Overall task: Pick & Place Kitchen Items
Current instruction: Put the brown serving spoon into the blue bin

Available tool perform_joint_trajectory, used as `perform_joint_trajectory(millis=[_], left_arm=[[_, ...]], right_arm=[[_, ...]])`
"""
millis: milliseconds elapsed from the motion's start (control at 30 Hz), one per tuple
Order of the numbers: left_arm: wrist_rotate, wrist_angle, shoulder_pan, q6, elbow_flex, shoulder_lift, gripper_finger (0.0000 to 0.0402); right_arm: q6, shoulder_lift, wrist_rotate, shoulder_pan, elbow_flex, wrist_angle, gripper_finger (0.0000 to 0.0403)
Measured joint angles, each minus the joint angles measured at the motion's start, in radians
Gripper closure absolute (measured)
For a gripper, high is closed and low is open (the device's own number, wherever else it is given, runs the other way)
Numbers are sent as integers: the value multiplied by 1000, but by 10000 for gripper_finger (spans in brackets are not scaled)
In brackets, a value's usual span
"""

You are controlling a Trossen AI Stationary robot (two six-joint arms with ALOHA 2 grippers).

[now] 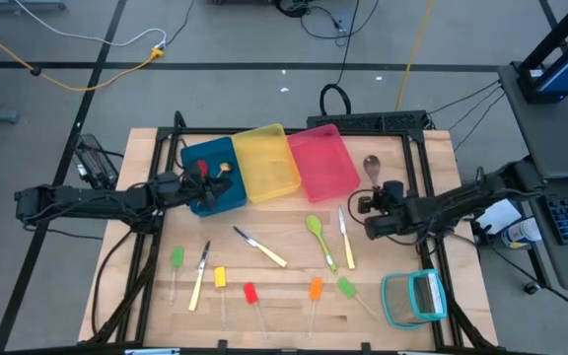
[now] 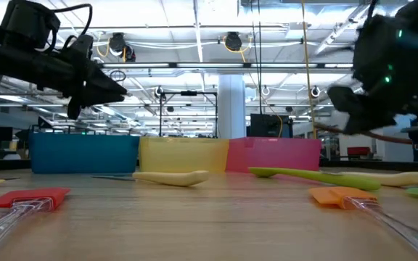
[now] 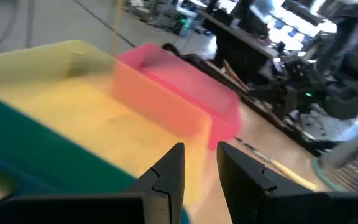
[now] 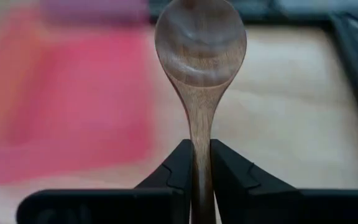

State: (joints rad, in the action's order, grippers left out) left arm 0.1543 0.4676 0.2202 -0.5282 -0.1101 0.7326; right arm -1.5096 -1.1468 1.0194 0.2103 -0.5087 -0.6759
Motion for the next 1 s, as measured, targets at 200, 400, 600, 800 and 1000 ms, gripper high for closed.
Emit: perform_joint_trajectory(millis=[200, 400, 600, 800, 1000], left_arm=[[4, 46, -106, -1, 0, 0, 305], [144, 71, -243, -7, 0, 0, 305], [334, 121, -379, -3, 0, 9, 305], [433, 301, -463, 51, 0, 125, 305], [461, 373, -491, 49, -66, 317, 305]], right_arm=[[583, 26, 102, 49, 0, 482, 371], [1191, -41, 30, 60, -1, 1073, 371], [1474, -206, -68, 56, -4, 1528, 370], [1592, -375, -187, 9, -124, 1631, 372], [1637, -511, -265, -33, -306, 1587, 368]])
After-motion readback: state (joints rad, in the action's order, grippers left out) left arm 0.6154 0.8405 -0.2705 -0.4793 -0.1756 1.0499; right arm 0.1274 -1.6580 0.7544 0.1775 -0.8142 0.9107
